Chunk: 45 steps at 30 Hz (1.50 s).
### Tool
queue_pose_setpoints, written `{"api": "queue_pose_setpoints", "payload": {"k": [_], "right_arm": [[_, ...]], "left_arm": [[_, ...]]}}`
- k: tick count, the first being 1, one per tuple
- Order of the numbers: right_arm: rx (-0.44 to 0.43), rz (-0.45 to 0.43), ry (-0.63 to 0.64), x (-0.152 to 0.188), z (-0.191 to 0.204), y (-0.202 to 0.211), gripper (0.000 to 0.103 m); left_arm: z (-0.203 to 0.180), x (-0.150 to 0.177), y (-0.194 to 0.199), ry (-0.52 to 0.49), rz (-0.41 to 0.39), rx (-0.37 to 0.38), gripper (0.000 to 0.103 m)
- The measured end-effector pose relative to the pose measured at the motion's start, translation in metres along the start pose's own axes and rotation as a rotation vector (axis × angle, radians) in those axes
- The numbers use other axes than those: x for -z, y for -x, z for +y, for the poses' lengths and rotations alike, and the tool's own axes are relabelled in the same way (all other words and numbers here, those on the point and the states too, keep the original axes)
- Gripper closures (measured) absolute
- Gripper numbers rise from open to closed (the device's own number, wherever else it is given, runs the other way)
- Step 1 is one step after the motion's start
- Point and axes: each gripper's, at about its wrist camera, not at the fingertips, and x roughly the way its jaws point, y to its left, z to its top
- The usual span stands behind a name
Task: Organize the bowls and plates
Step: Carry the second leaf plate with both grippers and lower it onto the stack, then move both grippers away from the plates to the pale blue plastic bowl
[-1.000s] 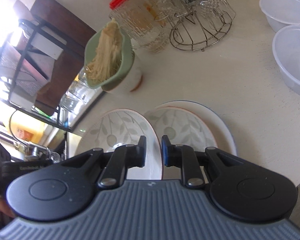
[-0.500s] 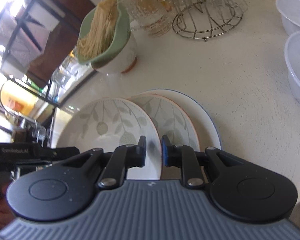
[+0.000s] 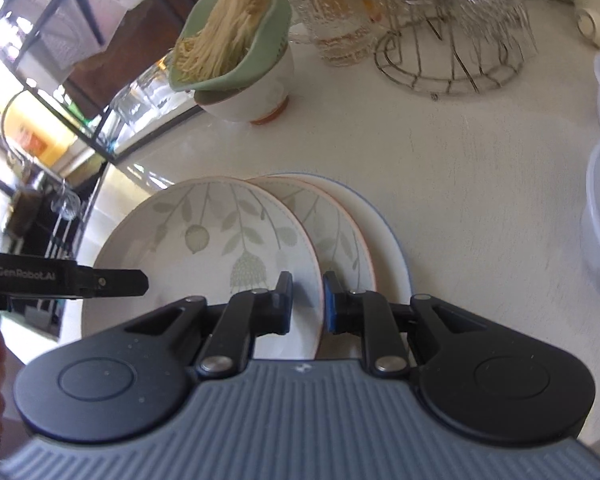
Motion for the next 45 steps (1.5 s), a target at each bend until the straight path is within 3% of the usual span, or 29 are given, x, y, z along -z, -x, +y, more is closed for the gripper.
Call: {"api": "queue_pose_setpoints", "payload": {"k": [13, 21, 26, 33, 45], "right_arm": [[0.058, -0.05, 0.092, -0.01, -0.005, 0.016, 0.084], [0.072, -0.049, 0.094, -0.012, -0.004, 0.022, 0.084], [0.111, -0.095, 0.084, -0.012, -0.004, 0.03, 0.082], [0.092, -0.144, 0.081, -0.017, -0.005, 0.047, 0.083], [0.059, -0.266, 0.076, -0.021, -0.003, 0.118, 0.083]], "left_arm": [[-0.014, 0.015, -0.004, 0.055, -0.054, -0.022, 0.065], [-0.019, 0.013, 0.007, 0.028, -0.083, -0.015, 0.06], [-0.023, 0.014, 0.018, 0.015, -0.117, 0.015, 0.058], [-0.041, 0.017, 0.036, -0.013, -0.157, 0.066, 0.058], [-0.09, 0.023, 0.09, -0.104, -0.253, 0.162, 0.058]]}}
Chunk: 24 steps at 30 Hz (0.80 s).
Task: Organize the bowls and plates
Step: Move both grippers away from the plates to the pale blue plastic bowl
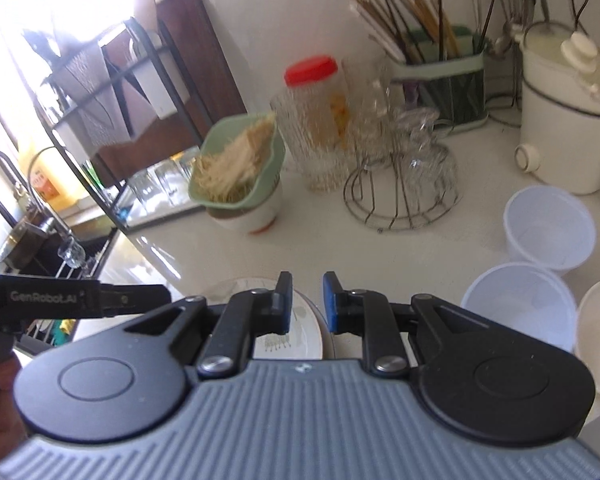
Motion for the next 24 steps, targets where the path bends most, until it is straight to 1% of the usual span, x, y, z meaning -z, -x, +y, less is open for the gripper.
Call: {"api": "queue_pose_setpoints", "payload": {"k": [3, 6, 10, 12, 19, 24], "right_arm": [[0.017, -0.029, 0.005, -0.001, -0.001, 0.017, 0.083], [0.029, -0.056, 0.009, 0.001, -0.005, 0.033, 0.083], [0.074, -0.083, 0.023, 0.01, -0.014, 0.048, 0.083], [0.075, -0.088, 0.014, 0.017, -0.022, 0.057, 0.083], [0.089, -0.104, 0.03, 0.032, -0.062, 0.084, 0.083], [0.092, -0.083, 0.041, 0.043, -0.094, 0.104, 0.083]], "left_arm": [[-0.014, 0.0, 0.011, -0.032, -0.031, 0.012, 0.058], [-0.029, 0.009, 0.012, -0.086, -0.082, 0.022, 0.057], [-0.047, 0.023, 0.007, -0.105, -0.069, 0.03, 0.057], [-0.058, 0.034, 0.007, -0.126, -0.073, 0.017, 0.057], [-0.097, 0.069, 0.008, -0.082, -0.087, -0.012, 0.057], [-0.127, 0.094, 0.005, -0.052, -0.057, -0.038, 0.057]]}}
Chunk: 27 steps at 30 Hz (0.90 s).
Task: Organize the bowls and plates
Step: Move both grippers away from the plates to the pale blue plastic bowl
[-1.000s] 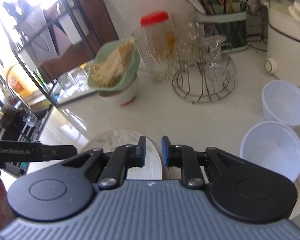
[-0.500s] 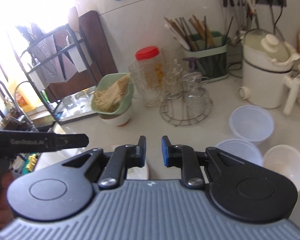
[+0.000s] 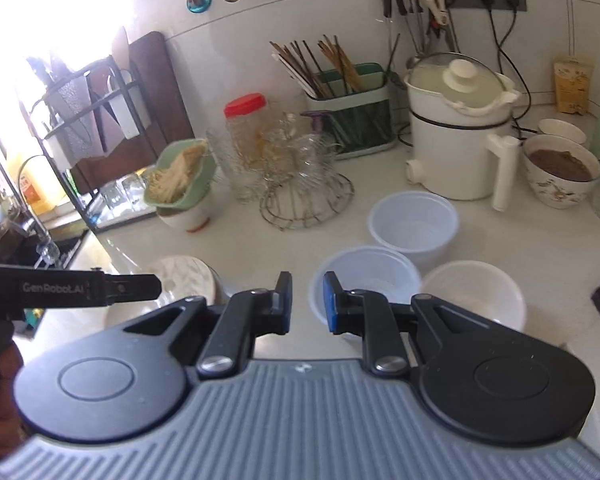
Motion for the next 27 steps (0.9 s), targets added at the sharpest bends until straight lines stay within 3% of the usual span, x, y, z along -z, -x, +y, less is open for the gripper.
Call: {"api": "queue_pose_setpoints", "payload": {"k": [6, 10, 12, 14, 16, 27], "right_arm": [[-0.017, 0.068, -0.001, 0.024, -0.029, 0.008, 0.083], [-0.012, 0.094, -0.019, 0.035, -0.036, 0.009, 0.082], [-0.038, 0.104, -0.034, 0.039, -0.04, 0.006, 0.08], [-0.044, 0.12, -0.063, 0.041, -0.043, 0.0, 0.059], [-0.032, 0.113, -0.098, 0.04, -0.046, -0.003, 0.054], [0.061, 0.115, -0.386, 0.037, -0.067, -0.053, 0.055]], "left_arm": [[-0.018, 0.027, -0.003, 0.003, 0.056, -0.018, 0.057], [-0.02, 0.03, -0.016, -0.014, 0.064, -0.025, 0.052], [-0.018, 0.025, -0.026, -0.008, 0.068, -0.014, 0.049], [-0.015, 0.016, -0.036, -0.01, 0.08, 0.007, 0.045], [-0.012, 0.006, -0.047, -0.027, 0.083, 0.025, 0.039], [-0.005, -0.05, -0.141, -0.121, 0.187, 0.202, 0.039]]}}
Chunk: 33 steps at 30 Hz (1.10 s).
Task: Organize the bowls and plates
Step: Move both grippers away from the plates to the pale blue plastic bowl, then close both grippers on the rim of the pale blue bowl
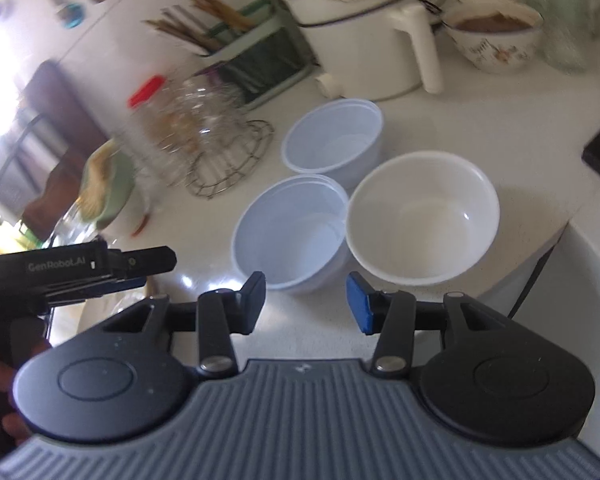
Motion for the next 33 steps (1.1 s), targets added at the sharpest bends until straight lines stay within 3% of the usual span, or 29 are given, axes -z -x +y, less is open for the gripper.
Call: {"api": "queue_pose_setpoints", "payload": {"k": [2, 8, 14, 16, 19, 27, 33], "right_arm": [[0.011, -0.006, -0.034, 0.0, -0.002, -0.009, 0.056], [0.039, -0.005, -0.113, -0.005, -0.005, -0.03, 0.071], [0.046, 0.034, -0.113, -0.004, -0.001, -0.046, 0.071], [0.047, 0.032, -0.119, -0.004, -0.002, -0.048, 0.073], [0.055, 0.03, -0.12, -0.007, -0.003, -0.052, 0.081], [0.02, 0.074, -0.093, -0.018, 0.001, -0.056, 0.082], [-0.027, 0.093, -0.003, -0.027, 0.021, -0.06, 0.082]], "left_arm": [[0.004, -0.009, -0.016, -0.001, 0.022, 0.029, 0.04], [0.01, -0.026, -0.053, -0.015, 0.086, 0.095, 0.054], [0.01, -0.029, -0.077, -0.038, 0.128, 0.108, 0.065], [0.012, -0.029, -0.081, -0.027, 0.133, 0.12, 0.082], [0.013, -0.03, -0.082, -0.024, 0.13, 0.123, 0.092], [0.023, -0.03, -0.062, 0.021, 0.11, 0.106, 0.092], [0.039, -0.027, -0.035, 0.065, 0.081, 0.058, 0.092]]}}
